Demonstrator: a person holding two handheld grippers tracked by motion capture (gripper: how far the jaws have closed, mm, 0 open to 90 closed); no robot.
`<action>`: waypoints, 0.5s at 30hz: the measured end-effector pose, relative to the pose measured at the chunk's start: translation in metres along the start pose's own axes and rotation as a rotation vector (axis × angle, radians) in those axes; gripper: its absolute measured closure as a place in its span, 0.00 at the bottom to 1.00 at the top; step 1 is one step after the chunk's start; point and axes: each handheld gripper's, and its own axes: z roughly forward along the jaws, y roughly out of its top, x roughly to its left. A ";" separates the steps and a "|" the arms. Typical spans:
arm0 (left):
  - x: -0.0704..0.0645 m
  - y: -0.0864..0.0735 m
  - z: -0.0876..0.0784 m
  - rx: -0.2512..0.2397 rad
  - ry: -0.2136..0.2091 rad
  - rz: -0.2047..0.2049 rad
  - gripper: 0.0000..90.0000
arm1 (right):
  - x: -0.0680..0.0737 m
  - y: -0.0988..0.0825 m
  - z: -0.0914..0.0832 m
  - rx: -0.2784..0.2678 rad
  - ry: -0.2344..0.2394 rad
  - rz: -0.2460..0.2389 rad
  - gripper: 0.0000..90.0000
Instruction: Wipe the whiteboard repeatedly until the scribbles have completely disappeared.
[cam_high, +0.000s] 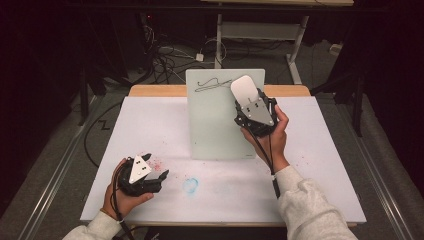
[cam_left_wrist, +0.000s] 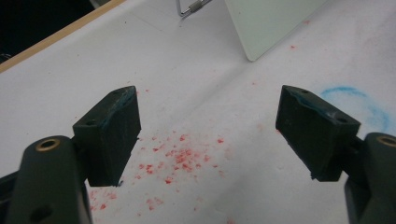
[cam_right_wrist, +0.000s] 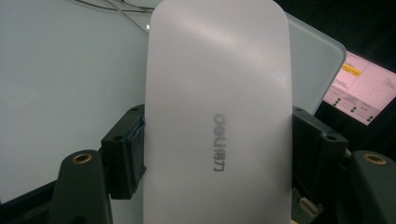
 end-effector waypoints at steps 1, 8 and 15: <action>0.000 0.000 0.000 0.000 0.000 0.000 0.24 | 0.001 0.000 0.000 0.001 -0.001 0.001 0.35; 0.000 0.001 0.002 0.004 0.001 0.013 0.24 | 0.002 0.002 0.001 0.000 -0.002 0.015 0.35; 0.000 0.001 0.001 0.003 -0.001 0.011 0.24 | 0.008 0.008 0.004 0.008 -0.016 0.071 0.35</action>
